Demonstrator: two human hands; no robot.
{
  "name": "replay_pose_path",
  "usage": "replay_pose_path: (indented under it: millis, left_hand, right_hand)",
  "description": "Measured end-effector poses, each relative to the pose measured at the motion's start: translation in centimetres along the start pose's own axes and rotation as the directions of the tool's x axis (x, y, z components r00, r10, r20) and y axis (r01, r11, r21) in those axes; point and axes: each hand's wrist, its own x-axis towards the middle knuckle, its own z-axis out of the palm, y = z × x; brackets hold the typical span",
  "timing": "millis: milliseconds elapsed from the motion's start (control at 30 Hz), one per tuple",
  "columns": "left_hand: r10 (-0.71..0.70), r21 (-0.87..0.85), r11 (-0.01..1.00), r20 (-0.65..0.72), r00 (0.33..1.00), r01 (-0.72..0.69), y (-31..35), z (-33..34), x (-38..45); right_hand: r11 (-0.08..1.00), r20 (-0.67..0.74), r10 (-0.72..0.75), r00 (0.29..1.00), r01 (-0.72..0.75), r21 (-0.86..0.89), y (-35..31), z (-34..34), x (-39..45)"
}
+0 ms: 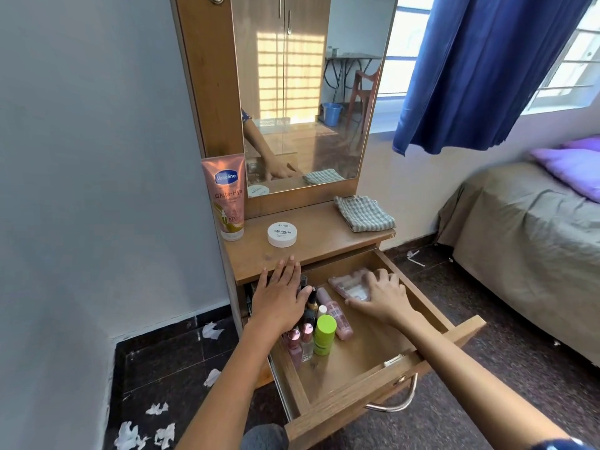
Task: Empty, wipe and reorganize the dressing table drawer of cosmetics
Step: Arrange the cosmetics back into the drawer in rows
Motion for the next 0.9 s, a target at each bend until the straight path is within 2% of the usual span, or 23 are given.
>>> replay_pose_path:
  millis: [167, 233, 333, 400, 467, 700, 767, 800, 900]
  left_hand:
    - [-0.003, 0.012, 1.000, -0.011, 1.000, 0.003, 0.0, 0.0, 0.0]
    - [-0.002, 0.007, 1.000, -0.010, 1.000, 0.003, 0.1, 0.0, -0.1]
    - [-0.001, 0.003, 1.000, -0.013, 1.000, 0.001, 0.0, 0.0, -0.1]
    - [0.000, 0.007, 1.000, -0.016, 1.000, 0.001, 0.0, 0.0, -0.2]
    - [-0.002, 0.014, 1.000, -0.015, 1.000, 0.003, 0.1, 0.1, -0.2]
    - [-0.006, 0.035, 0.999, -0.021, 1.000, 0.006, 0.0, 0.2, -0.1]
    - [-0.004, 0.029, 1.000, -0.024, 1.000, 0.005, 0.0, 0.3, -0.1]
    - [-0.003, 0.026, 1.000, -0.025, 1.000, 0.004, 0.0, 0.3, -0.1]
    - [-0.001, 0.029, 1.000, -0.041, 0.999, 0.002, 0.0, 0.6, 0.0]
  right_hand:
    - [0.999, 0.139, 0.015, 0.990, -0.008, -0.052, -0.2, 1.2, 0.0]
    - [0.995, 0.151, 0.001, 0.989, 0.015, -0.102, -0.3, 1.6, 0.0]
    - [0.983, 0.114, -0.133, 0.985, 0.146, -0.110, -0.5, 1.6, 0.1]
    - [0.962, 0.142, -0.250, 0.958, 0.262, -0.072, -0.4, 1.7, 0.2]
    - [0.943, 0.164, -0.306, 0.938, 0.322, -0.085, -0.3, 1.8, 0.3]
    - [0.948, 0.133, -0.253, 0.958, 0.273, -0.163, -0.5, 1.6, 0.4]
    - [0.950, 0.078, -0.280, 0.957, 0.287, -0.119, -0.6, 1.1, 0.2]
    - [0.953, 0.004, -0.296, 0.955, 0.295, -0.069, -0.8, 0.7, 0.1]
    - [0.934, -0.310, -0.304, 0.901, 0.346, 0.090, -2.4, -0.9, -0.4]
